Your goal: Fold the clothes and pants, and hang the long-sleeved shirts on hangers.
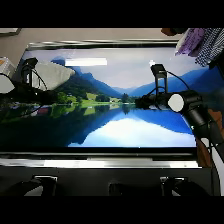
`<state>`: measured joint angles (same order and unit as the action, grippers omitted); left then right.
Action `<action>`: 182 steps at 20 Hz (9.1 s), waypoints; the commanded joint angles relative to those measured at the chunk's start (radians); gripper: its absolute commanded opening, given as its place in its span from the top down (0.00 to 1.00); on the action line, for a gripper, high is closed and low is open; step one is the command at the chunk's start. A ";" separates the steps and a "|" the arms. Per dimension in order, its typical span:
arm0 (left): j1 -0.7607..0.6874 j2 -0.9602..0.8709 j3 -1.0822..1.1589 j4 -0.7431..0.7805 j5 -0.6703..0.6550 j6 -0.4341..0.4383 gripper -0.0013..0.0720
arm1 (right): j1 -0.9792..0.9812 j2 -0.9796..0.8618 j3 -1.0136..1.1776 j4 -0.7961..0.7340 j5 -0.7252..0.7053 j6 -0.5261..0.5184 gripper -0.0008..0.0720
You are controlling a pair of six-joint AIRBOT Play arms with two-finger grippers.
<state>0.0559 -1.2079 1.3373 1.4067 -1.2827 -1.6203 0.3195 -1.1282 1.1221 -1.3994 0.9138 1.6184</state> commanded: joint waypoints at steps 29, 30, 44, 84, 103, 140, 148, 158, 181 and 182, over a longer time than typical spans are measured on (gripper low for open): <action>0.432 -0.447 0.048 0.195 0.704 -0.379 0.00 | 0.001 0.000 0.001 0.000 0.000 0.000 0.94; 0.435 -0.483 0.048 0.181 0.764 -0.379 0.00 | 0.001 0.000 0.000 0.000 0.000 0.000 0.94; 0.415 -0.619 0.300 -0.086 0.426 -0.056 0.97 | 0.001 0.000 0.000 0.000 0.000 0.000 0.94; 0.312 0.267 -0.251 -0.304 0.045 0.054 0.29 | -0.008 -0.008 0.000 0.022 -0.032 0.374 0.94; 0.308 -0.056 -0.436 -0.519 0.200 0.234 0.26 | -0.006 -0.595 0.000 0.972 -0.129 -0.204 0.40; 0.336 0.149 0.294 -0.594 0.040 0.134 0.96 | 0.064 0.215 0.297 -0.027 -0.112 0.132 0.95; 0.335 0.402 0.309 -0.494 0.040 -0.022 0.96 | 0.064 0.462 0.306 -0.027 -0.030 0.274 0.95; 0.191 -0.168 0.309 -0.308 0.019 -0.003 0.96 | 0.065 -0.219 0.306 0.136 -0.038 0.446 0.94; 0.403 -0.222 0.066 -0.298 -0.140 0.077 0.37 | -0.487 -0.396 0.139 0.341 0.448 -0.280 0.32; 0.409 -0.185 0.007 -0.298 -0.138 0.082 0.37 | -0.505 -0.396 0.084 0.369 0.432 -0.329 0.32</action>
<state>0.4274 -1.4914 1.4719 1.1095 -1.3956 -1.5490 -0.0940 -1.5368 1.3117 -1.0641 1.2610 1.4807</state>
